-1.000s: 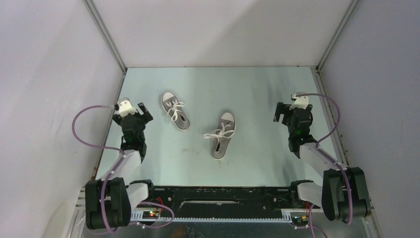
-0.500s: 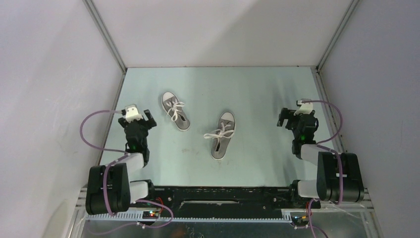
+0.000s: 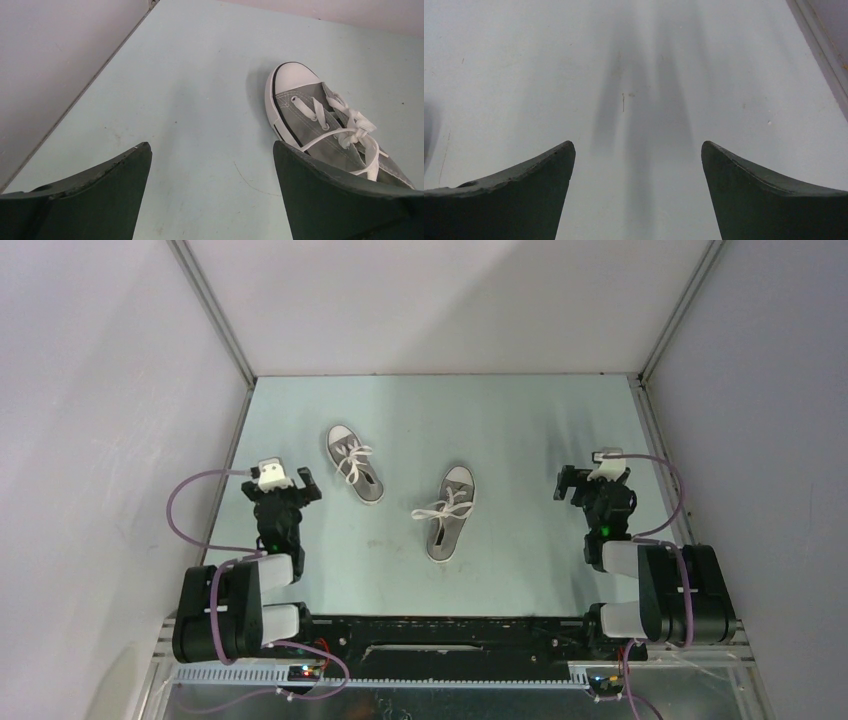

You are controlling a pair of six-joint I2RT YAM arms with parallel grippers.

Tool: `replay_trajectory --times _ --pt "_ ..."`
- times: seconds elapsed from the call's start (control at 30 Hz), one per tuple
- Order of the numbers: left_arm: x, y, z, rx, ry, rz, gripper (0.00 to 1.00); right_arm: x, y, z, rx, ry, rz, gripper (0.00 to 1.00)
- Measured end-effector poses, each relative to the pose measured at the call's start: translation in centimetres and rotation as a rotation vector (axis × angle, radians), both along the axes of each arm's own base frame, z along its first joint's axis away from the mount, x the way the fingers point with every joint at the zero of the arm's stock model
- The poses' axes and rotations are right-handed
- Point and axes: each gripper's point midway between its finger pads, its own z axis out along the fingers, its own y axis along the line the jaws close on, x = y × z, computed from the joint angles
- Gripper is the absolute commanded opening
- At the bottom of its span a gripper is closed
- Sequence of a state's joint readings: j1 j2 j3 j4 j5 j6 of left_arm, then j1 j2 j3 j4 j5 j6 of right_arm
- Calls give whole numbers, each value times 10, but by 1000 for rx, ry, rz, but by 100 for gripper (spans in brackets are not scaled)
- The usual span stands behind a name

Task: Tie the shoes

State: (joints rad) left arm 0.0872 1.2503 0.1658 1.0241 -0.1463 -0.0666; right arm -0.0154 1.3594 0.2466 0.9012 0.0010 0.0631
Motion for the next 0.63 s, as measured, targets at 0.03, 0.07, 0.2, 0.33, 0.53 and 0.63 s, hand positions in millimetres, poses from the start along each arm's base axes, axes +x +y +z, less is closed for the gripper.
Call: replay_trajectory --times 0.03,0.07,0.2,0.33,0.53,0.63 --pt "0 0 0 0 1 0 100 0 1 0 0 -2 2 99" --pt "0 0 0 0 1 0 100 0 1 1 -1 -3 2 100" --pt "0 -2 0 8 3 -5 100 0 -3 1 1 -5 -6 99" --pt "0 -3 0 15 5 -7 100 0 -3 1 1 -6 -4 99" --pt "0 -3 0 15 5 -8 100 0 -2 1 2 -6 2 99" --pt "0 -3 0 15 5 -8 100 0 -2 1 2 -6 3 99"
